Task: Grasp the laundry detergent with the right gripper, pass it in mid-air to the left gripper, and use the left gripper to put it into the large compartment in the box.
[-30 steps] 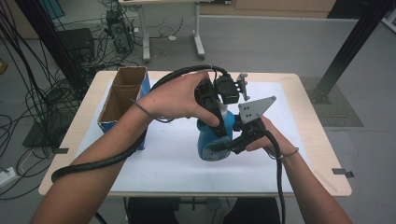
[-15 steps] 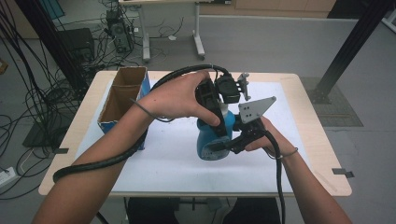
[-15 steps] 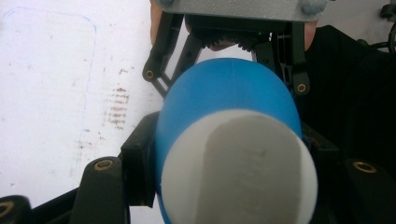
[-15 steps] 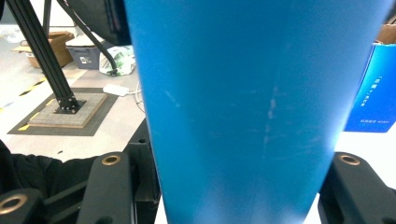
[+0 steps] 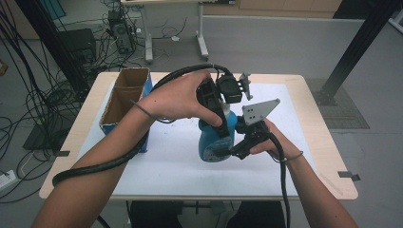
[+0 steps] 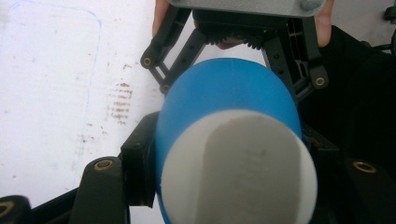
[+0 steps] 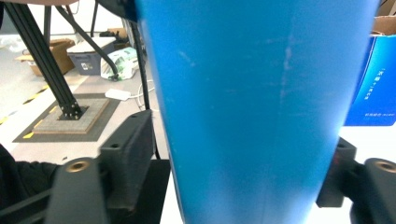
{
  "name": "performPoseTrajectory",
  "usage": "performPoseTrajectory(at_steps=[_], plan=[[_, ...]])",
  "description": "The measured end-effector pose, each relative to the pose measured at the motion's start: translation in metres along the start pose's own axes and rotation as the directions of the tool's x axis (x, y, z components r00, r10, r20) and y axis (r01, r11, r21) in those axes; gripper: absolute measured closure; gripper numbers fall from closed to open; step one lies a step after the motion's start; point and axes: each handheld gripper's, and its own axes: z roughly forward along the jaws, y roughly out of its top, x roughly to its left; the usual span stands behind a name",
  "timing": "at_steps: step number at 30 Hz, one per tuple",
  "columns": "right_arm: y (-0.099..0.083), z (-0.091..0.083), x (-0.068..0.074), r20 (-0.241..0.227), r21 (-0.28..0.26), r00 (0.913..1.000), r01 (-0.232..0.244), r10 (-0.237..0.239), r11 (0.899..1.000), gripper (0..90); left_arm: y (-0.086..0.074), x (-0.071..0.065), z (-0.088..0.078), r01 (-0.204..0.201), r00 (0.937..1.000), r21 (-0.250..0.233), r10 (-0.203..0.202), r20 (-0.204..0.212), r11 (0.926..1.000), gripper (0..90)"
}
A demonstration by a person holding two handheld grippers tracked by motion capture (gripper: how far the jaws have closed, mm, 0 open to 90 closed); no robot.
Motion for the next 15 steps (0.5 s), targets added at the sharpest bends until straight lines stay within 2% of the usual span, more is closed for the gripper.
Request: performPoseTrajectory(at_steps=[6, 15], plan=[[0.0012, 0.0021, 0.0007, 0.030, -0.006, 0.9995, -0.007, 0.008, 1.000, 9.5, -0.0005, -0.0004, -0.0024, 0.007, 1.0000, -0.005, -0.007, 0.000, 1.0000, 38.0], [0.0057, -0.0004, 0.0008, 0.023, 0.009, 0.9997, 0.002, -0.002, 1.000, 5.9, -0.0003, 0.0001, -0.0034, 0.016, 0.9999, -0.012, -0.016, 0.000, 0.9998, 37.9]])
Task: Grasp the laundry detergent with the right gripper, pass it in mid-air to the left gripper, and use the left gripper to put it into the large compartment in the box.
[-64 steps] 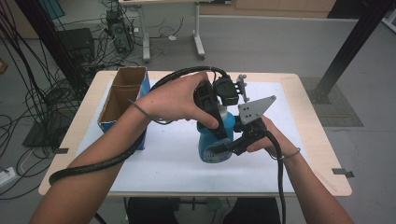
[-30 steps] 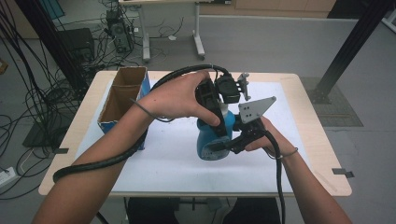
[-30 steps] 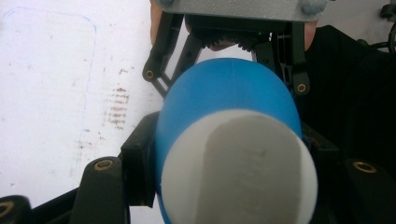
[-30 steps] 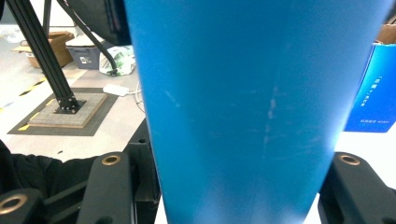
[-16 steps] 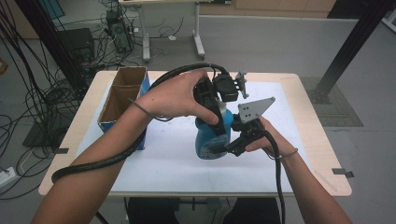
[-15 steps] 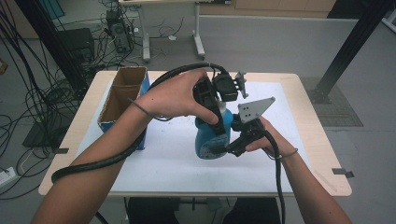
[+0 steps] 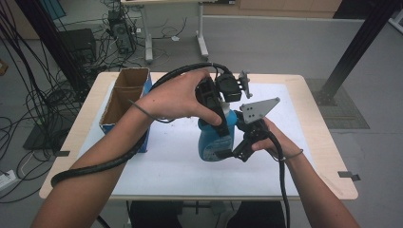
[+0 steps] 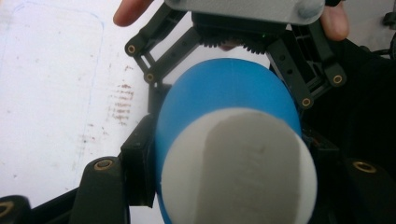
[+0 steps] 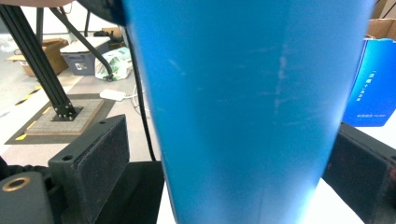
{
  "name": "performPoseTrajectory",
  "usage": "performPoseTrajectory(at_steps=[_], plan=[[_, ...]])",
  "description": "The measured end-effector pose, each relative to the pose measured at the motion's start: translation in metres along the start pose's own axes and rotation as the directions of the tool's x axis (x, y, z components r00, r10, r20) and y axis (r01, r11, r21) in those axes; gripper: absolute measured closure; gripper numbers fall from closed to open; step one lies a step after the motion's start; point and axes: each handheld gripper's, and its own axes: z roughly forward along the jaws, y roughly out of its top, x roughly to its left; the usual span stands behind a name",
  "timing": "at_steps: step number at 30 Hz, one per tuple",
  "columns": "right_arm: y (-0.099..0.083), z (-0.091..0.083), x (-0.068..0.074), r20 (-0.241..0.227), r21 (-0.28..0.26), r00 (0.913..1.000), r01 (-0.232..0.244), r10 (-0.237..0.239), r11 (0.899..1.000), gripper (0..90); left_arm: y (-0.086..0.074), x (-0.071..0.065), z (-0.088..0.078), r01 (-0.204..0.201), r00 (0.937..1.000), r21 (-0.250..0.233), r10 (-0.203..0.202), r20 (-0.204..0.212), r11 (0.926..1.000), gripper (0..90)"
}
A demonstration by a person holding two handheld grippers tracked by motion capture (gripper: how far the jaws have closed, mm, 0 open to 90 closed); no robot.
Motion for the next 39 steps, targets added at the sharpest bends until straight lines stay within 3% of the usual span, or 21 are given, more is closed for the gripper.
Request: performPoseTrajectory(at_steps=[10, 23, 31, 36, 39], plan=[[0.005, -0.003, 0.001, -0.018, 0.073, 0.9998, -0.009, 0.010, 0.997, 3.4, -0.001, 0.002, -0.002, 0.014, 0.9999, -0.003, -0.014, -0.005, 0.9999, 38.0], [0.005, -0.011, 0.002, -0.012, 0.193, 0.9979, -0.060, 0.063, 0.979, 3.6, -0.003, 0.008, -0.002, 0.047, 0.9988, 0.007, -0.047, -0.015, 0.9989, 37.9], [0.005, -0.017, 0.001, 0.029, 0.307, 0.9953, -0.097, 0.092, 0.947, 4.1, -0.006, 0.011, -0.004, 0.068, 0.9974, 0.013, -0.068, -0.024, 0.9976, 38.0], [0.002, -0.022, 0.000, 0.058, 0.379, 0.9914, -0.130, 0.117, 0.916, 5.7, -0.008, 0.013, -0.007, 0.077, 0.9967, 0.016, -0.076, -0.028, 0.9969, 38.0], [0.001, -0.024, -0.001, 0.080, 0.427, 0.9869, -0.161, 0.140, 0.890, 5.7, -0.009, 0.013, -0.009, 0.083, 0.9960, 0.014, -0.082, -0.034, 0.9965, 38.0]])
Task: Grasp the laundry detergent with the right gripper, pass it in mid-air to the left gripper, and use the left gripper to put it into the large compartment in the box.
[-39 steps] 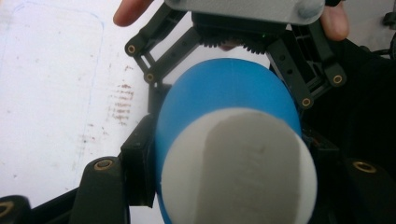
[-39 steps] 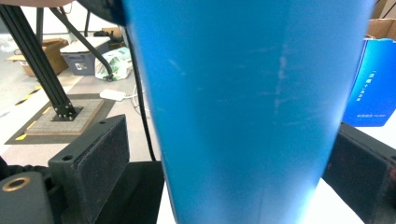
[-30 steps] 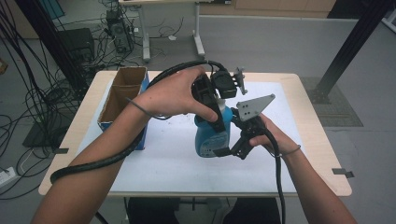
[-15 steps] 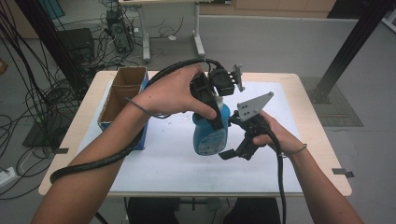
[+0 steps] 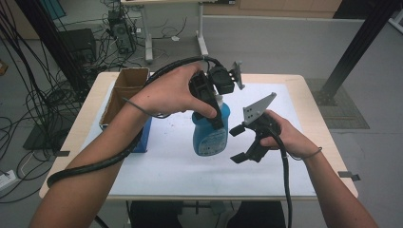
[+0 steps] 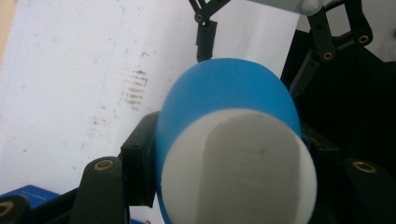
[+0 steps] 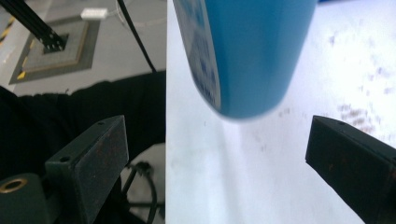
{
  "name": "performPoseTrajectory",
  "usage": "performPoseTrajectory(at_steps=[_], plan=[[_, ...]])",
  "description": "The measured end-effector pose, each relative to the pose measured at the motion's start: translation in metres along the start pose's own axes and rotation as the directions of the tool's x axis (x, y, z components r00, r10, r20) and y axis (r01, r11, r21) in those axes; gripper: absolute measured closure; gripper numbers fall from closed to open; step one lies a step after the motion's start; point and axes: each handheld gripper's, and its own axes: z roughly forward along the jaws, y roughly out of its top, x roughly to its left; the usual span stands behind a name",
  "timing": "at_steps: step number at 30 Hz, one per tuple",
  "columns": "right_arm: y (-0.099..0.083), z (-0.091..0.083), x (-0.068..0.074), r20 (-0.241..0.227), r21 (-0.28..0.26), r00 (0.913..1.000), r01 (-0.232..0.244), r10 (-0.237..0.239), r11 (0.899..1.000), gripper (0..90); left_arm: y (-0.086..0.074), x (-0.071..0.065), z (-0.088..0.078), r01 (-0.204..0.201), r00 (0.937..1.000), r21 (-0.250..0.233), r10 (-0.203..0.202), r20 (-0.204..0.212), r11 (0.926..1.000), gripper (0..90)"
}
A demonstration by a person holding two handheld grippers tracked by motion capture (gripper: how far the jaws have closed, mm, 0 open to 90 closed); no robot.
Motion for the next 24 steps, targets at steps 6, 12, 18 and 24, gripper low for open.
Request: performPoseTrajectory(at_steps=[6, 12, 18, 24], plan=[[-0.002, 0.002, -0.002, 0.052, 0.132, 0.9976, -0.051, 0.044, 0.990, 5.5, -0.001, 0.000, -0.005, 0.004, 0.9999, 0.002, -0.004, -0.010, 1.0000, 37.9], [-0.006, 0.004, -0.006, 0.117, 0.225, 0.9887, -0.118, 0.094, 0.967, 5.4, -0.003, -0.001, -0.008, 0.014, 0.9998, 0.008, -0.014, -0.014, 0.9999, 38.0], [-0.010, 0.011, -0.011, 0.160, 0.340, 0.9805, -0.163, 0.114, 0.926, 4.5, -0.006, 0.000, -0.011, 0.028, 0.9994, 0.016, -0.028, -0.020, 0.9995, 38.0], [-0.013, 0.016, -0.013, 0.193, 0.446, 0.9729, -0.202, 0.127, 0.872, 4.4, -0.006, 0.001, -0.013, 0.040, 0.9990, 0.025, -0.040, -0.022, 0.9989, 38.0]])
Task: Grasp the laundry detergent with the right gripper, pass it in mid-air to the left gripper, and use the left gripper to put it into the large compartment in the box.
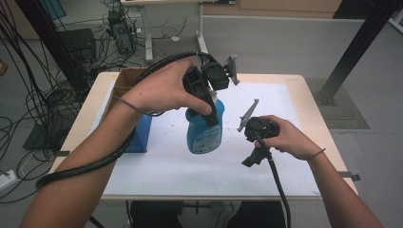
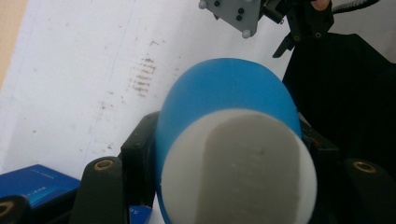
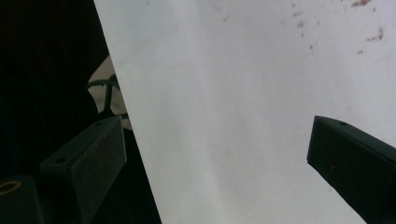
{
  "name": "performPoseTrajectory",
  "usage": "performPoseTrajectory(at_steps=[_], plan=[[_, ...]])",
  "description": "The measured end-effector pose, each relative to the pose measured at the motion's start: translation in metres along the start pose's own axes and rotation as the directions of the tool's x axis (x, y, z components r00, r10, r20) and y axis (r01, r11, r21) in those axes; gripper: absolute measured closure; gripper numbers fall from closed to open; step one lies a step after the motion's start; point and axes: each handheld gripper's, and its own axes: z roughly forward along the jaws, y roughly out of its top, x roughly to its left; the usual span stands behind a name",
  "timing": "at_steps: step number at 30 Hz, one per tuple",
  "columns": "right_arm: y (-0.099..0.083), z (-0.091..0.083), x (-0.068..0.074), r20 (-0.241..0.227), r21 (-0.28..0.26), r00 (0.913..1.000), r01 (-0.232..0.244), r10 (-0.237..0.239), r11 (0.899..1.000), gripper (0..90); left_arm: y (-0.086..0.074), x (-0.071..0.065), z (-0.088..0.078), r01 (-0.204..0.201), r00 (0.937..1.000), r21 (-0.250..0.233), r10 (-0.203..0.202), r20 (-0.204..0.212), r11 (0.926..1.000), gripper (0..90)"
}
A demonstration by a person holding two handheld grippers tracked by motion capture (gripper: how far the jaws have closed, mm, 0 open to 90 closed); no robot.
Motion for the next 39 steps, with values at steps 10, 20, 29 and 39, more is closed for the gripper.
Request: performPoseTrajectory(at_steps=[10, 20, 29, 39], plan=[[0.000, 0.009, -0.003, 0.023, 0.114, 0.9997, -0.009, 0.007, 0.993, 4.7, 0.000, 0.003, -0.002, 0.016, 0.9999, 0.019, -0.016, -0.005, 0.9997, 38.0], [0.002, 0.011, -0.005, 0.029, 0.105, 0.9996, -0.006, 0.003, 0.994, 4.1, 0.006, 0.010, -0.015, 0.041, 0.9987, 0.030, -0.040, -0.029, 0.9987, 38.0], [0.003, 0.013, -0.006, 0.033, 0.104, 0.9994, -0.011, 0.007, 0.995, 3.9, 0.017, 0.017, -0.041, 0.079, 0.9953, 0.034, -0.077, -0.060, 0.9963, 38.0], [0.003, 0.013, -0.008, 0.034, 0.099, 0.9994, -0.014, 0.010, 0.995, 4.1, 0.030, 0.028, -0.076, 0.143, 0.9869, 0.024, -0.141, -0.079, 0.9894, 38.0]])
